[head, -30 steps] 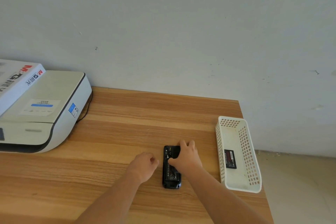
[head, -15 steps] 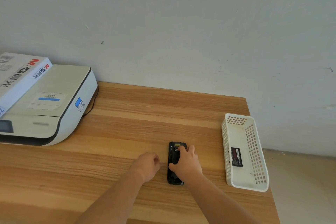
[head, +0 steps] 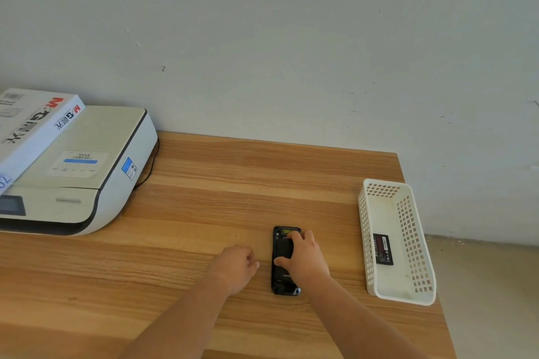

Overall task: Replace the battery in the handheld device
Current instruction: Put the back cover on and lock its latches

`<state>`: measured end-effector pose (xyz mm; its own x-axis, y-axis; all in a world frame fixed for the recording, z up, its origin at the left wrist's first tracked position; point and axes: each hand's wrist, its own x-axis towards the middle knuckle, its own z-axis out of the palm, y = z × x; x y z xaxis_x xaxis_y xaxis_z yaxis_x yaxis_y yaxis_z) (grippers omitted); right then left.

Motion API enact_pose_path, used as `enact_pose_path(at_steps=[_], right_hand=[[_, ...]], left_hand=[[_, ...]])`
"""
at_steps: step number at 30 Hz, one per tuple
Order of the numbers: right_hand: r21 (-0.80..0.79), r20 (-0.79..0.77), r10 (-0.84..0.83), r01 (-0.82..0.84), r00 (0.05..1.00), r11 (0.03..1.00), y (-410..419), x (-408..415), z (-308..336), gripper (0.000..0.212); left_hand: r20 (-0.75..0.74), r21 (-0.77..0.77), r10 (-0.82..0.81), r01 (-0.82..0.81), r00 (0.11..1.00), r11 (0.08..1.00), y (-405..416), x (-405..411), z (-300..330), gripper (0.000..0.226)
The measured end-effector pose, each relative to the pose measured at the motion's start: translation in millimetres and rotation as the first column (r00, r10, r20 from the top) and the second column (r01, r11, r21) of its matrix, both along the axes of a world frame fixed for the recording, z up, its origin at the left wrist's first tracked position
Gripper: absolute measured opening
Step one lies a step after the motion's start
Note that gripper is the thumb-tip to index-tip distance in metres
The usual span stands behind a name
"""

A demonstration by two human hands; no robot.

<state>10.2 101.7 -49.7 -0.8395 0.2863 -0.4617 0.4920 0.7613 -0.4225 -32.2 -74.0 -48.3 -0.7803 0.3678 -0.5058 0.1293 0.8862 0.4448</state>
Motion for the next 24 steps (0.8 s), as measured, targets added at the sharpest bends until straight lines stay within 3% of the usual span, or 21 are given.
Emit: enact_pose_path(at_steps=[11, 24], right_hand=[[-0.126, 0.007, 0.096, -0.094, 0.995, 0.988, 22, -2, -2, 0.066], [-0.114, -0.107, 0.262, -0.273, 0.959, 0.955, 30, 8, -2, 0.062]], left_hand=[[-0.034, -0.015, -0.037, 0.036, 0.999, 0.999, -4, -7, 2, 0.021], [-0.093, -0.051, -0.088, 0.083, 0.992, 0.995, 10, -5, 3, 0.035]])
